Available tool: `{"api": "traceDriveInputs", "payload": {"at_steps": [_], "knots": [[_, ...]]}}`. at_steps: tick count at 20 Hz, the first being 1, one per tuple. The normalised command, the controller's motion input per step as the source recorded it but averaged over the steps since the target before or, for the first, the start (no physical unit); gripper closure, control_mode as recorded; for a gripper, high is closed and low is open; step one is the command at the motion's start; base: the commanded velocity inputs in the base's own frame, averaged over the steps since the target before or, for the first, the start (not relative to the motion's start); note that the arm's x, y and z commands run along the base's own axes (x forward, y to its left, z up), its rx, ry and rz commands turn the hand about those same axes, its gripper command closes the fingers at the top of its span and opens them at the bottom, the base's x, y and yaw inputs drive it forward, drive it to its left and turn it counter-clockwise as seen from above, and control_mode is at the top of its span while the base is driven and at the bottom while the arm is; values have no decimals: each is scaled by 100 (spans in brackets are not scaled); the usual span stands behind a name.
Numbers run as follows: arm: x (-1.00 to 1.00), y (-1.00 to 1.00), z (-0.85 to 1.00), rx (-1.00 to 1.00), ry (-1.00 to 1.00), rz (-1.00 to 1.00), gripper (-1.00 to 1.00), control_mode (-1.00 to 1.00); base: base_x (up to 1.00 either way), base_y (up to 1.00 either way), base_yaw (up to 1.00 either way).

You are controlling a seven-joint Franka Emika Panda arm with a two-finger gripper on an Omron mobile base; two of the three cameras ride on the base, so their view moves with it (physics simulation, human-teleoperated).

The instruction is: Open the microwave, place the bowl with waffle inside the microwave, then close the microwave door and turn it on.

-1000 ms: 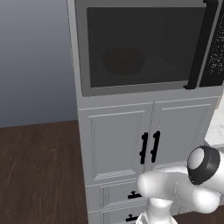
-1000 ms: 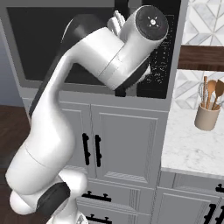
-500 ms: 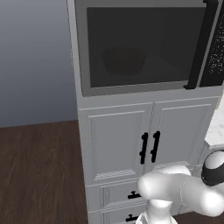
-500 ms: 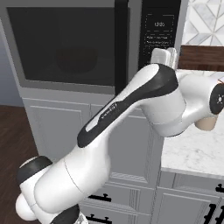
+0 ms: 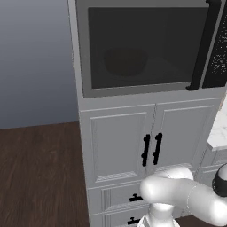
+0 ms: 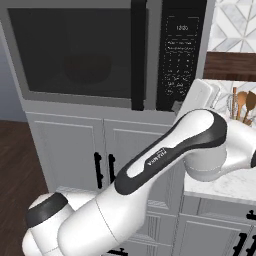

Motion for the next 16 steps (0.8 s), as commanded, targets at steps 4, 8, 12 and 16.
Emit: {"api": "traceDriveInputs", "payload": {"at_steps": [4,8,12,16], "knots": [[18,0,-10,-1,0,-1,100,-100,0,0,0],[15,0,-5,-8,0,-2,100,-100,0,0,0],[46,0,-21,-13,-2,-8,100,-100,0,0,0],[40,0,-14,-21,-13,-19,100,-100,0,0,0]]}}
